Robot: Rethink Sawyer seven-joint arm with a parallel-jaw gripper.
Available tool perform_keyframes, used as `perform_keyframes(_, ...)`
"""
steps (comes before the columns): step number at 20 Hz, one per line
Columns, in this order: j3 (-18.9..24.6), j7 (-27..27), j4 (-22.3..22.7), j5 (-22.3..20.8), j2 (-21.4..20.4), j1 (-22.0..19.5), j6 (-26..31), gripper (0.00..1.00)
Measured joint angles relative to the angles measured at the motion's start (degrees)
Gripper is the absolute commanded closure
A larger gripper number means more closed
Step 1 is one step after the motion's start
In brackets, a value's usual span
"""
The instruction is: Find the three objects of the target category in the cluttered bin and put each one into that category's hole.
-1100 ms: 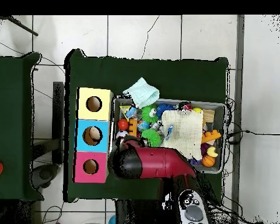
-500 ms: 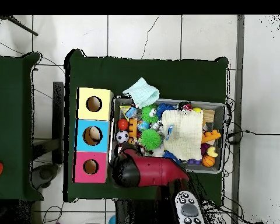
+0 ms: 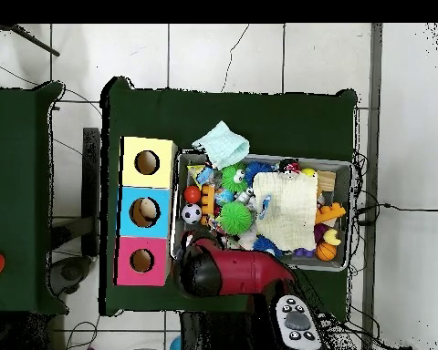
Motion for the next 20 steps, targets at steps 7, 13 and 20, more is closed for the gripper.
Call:
perform_keyframes(7,-0.5,0.0,0.0,-1.6,1.8,0.3,-2.0,0.0)
perform_keyframes(13,-1.0,0.0,0.0,-2.2,3.1,0.1,-2.9,0.0)
perform_keyframes(20,-1.0,0.0,0.0,-2.5,3.2,-1.6,-2.9,0.0)
